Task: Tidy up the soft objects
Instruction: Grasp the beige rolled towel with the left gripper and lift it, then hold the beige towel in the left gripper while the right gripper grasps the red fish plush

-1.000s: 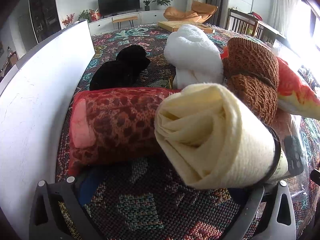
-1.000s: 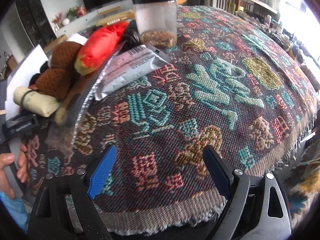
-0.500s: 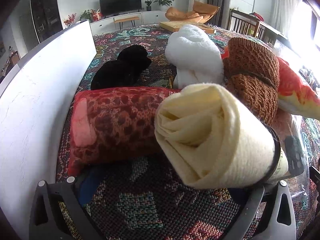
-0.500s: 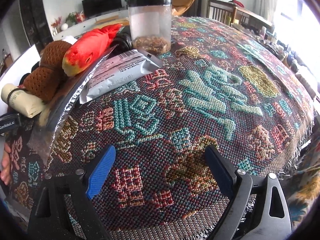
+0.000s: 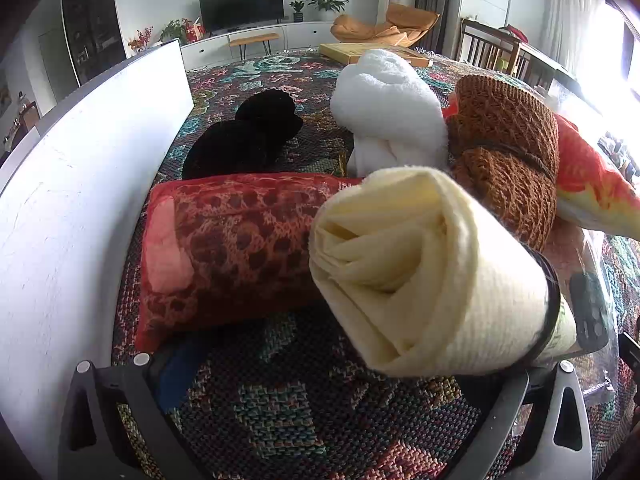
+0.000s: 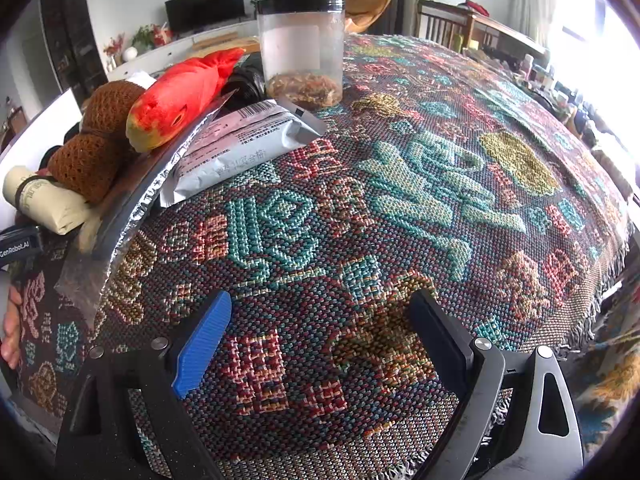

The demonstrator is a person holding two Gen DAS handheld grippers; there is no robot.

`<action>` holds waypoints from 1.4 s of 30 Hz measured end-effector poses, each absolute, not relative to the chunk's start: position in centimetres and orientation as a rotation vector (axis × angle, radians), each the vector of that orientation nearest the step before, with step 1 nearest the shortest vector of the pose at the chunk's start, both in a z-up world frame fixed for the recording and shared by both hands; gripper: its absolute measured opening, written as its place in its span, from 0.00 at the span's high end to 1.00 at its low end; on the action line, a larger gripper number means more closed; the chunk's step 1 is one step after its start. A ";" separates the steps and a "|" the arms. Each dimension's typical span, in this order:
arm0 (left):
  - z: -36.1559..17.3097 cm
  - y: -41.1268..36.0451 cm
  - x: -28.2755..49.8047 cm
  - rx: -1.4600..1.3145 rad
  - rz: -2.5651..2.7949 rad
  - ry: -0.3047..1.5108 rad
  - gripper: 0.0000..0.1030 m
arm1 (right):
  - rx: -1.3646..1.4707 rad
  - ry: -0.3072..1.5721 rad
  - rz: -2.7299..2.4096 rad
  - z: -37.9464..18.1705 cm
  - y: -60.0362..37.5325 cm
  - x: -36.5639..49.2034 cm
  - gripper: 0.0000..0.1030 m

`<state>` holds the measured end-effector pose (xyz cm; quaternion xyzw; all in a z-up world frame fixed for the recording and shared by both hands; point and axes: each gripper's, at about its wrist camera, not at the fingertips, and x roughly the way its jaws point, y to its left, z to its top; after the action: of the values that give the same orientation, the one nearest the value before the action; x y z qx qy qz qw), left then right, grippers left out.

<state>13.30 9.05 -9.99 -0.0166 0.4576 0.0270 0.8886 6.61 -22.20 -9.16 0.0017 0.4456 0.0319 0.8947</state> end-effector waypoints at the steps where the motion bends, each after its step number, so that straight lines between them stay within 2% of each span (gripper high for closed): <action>1: -10.0 9.1 13.3 -0.035 0.056 0.951 0.00 | 0.003 0.924 0.066 -9.2 -22.2 6.7 0.10; 17: -10.0 9.0 13.2 -0.034 0.059 0.956 0.00 | 0.003 0.923 0.066 -9.3 -22.1 6.5 0.10; 27: -9.6 8.9 6.7 0.004 -0.036 0.996 0.00 | 0.002 0.924 0.067 -9.1 -22.2 6.6 0.10; 33: -7.4 9.7 5.2 -0.122 -0.130 0.973 0.00 | 0.002 0.924 0.067 -9.0 -22.1 6.6 0.10; 38: -3.8 6.8 7.1 0.080 -0.171 0.889 0.00 | 0.002 0.924 0.067 -9.0 -22.1 6.6 0.10; 42: -5.2 4.4 11.0 0.176 -0.215 0.929 0.00 | 0.002 0.923 0.067 -9.1 -22.1 6.5 0.10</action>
<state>11.03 4.42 -5.17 0.0846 0.4463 -0.1031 0.8849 6.55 -22.12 -9.09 0.0008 0.4453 0.0324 0.8948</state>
